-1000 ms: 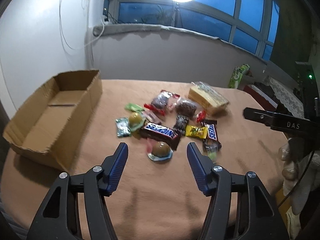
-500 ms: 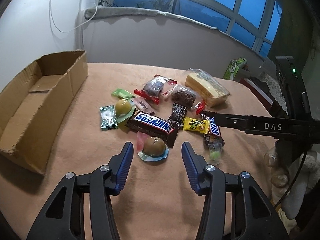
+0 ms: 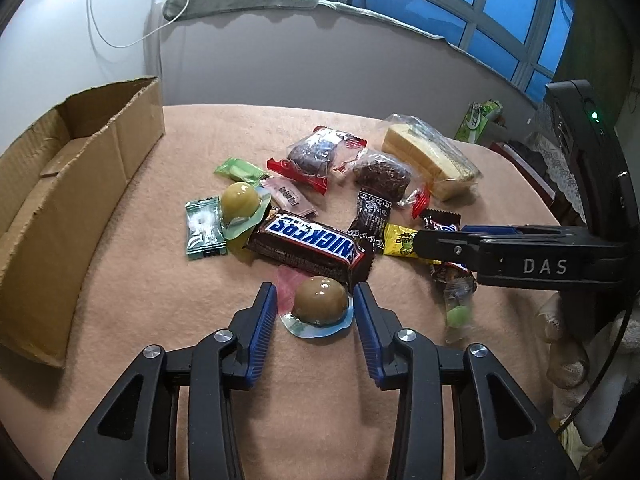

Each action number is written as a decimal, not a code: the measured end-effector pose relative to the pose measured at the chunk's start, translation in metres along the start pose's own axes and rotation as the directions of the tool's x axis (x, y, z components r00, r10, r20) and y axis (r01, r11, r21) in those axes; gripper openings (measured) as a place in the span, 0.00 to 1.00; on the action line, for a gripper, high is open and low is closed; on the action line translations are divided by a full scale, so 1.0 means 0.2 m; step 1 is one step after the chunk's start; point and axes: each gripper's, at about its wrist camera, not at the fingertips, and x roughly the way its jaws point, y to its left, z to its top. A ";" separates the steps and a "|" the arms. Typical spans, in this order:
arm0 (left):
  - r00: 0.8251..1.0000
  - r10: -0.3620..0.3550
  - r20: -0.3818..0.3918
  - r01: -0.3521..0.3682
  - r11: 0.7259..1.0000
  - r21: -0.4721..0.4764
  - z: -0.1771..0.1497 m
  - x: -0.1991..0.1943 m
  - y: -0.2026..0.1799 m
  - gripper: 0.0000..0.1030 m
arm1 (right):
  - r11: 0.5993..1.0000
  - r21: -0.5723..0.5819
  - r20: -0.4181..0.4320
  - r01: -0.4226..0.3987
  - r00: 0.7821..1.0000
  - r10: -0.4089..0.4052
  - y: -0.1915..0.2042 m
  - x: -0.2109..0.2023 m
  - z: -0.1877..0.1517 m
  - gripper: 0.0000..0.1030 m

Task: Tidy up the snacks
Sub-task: 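Grasp the round yellow candy with the left tool while the right tool grasps a Snickers bar, then carry both snacks into the cardboard box and open both tools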

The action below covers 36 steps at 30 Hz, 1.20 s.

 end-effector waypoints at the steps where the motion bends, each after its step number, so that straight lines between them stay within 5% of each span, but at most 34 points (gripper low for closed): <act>1: 1.000 -0.001 0.002 0.001 1.000 -0.001 0.00 0.00 0.00 0.37 | 1.000 -0.013 -0.001 0.009 1.000 -0.009 0.01 0.01 0.00 0.65; 5: 1.000 -0.005 0.009 0.005 1.000 -0.005 0.00 0.00 0.01 0.35 | 0.999 -0.046 -0.005 0.021 1.000 -0.021 0.03 0.01 0.00 0.41; 12: 1.000 -0.007 0.020 0.007 1.000 0.003 -0.01 -0.01 0.01 0.32 | 0.998 -0.055 -0.010 0.003 1.000 -0.004 -0.01 -0.03 -0.05 0.32; 23: 0.999 -0.016 0.033 0.016 1.000 -0.003 -0.01 -0.03 0.01 0.19 | 0.999 0.027 0.003 -0.042 0.999 0.042 -0.13 -0.08 -0.07 0.30; 36: 1.000 0.004 0.023 -0.004 1.000 0.023 -0.01 0.00 -0.01 0.24 | 0.998 0.050 0.024 -0.024 0.999 0.023 -0.20 -0.14 -0.10 0.30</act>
